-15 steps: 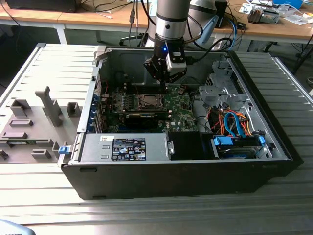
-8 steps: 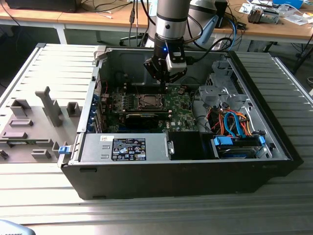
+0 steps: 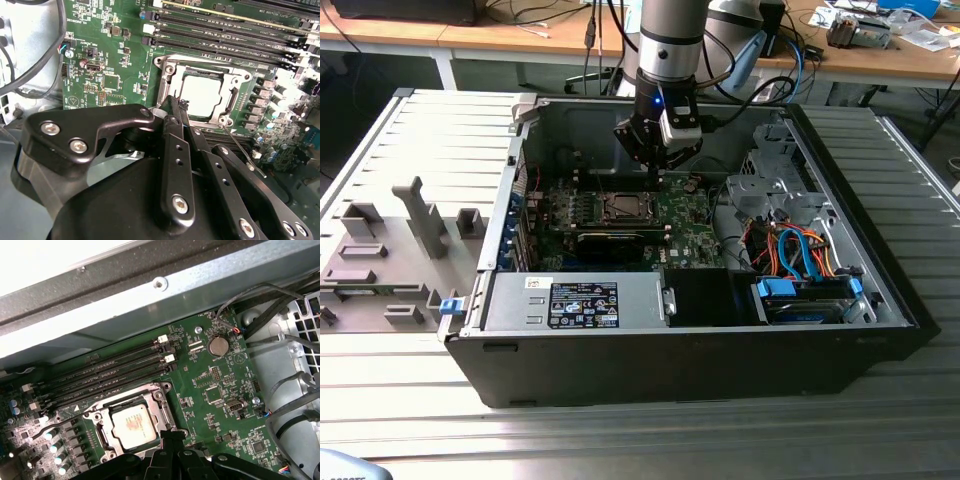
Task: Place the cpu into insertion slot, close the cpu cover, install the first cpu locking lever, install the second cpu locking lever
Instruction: 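Install the first cpu locking lever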
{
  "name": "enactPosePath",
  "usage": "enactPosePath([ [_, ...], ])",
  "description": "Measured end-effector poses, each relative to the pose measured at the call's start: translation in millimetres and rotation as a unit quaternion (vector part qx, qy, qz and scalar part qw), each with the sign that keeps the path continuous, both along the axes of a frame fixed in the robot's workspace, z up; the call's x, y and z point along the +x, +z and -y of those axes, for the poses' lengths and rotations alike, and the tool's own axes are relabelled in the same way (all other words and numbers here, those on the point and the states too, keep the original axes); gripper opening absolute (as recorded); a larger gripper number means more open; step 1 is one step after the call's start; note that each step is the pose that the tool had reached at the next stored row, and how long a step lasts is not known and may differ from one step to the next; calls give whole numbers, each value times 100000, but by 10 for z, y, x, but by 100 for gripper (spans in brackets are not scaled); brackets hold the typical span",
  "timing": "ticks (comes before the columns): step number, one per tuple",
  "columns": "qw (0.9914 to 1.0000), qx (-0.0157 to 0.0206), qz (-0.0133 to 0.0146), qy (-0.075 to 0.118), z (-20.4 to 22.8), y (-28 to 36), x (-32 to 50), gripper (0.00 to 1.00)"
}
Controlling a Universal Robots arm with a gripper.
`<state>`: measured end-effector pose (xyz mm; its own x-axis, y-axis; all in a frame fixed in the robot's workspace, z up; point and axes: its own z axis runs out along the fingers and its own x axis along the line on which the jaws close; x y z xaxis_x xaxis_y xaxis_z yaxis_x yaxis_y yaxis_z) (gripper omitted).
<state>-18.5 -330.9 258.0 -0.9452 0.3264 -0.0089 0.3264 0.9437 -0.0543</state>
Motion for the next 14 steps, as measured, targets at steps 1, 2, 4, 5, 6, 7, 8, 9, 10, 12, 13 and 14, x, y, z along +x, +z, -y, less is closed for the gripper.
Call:
enactPosePath([
  [1,100000,0,1,18,0,0,0,11],
  [2,100000,1,1,62,0,0,0,11],
  [4,100000,-1,0,150,0,0,0,11],
  [5,100000,-1,3,171,0,0,0,11],
  [6,100000,-2,2,189,0,0,0,11],
  [7,100000,0,0,218,0,0,0,11],
  [8,100000,1,4,240,0,0,0,11],
  [9,100000,1,2,271,0,0,0,11],
  [10,100000,-1,2,295,0,0,0,11],
  [12,99999,-1,2,340,0,0,0,11],
  [13,99999,2,1,362,0,0,0,11],
  [14,99999,0,3,397,0,0,0,11],
])
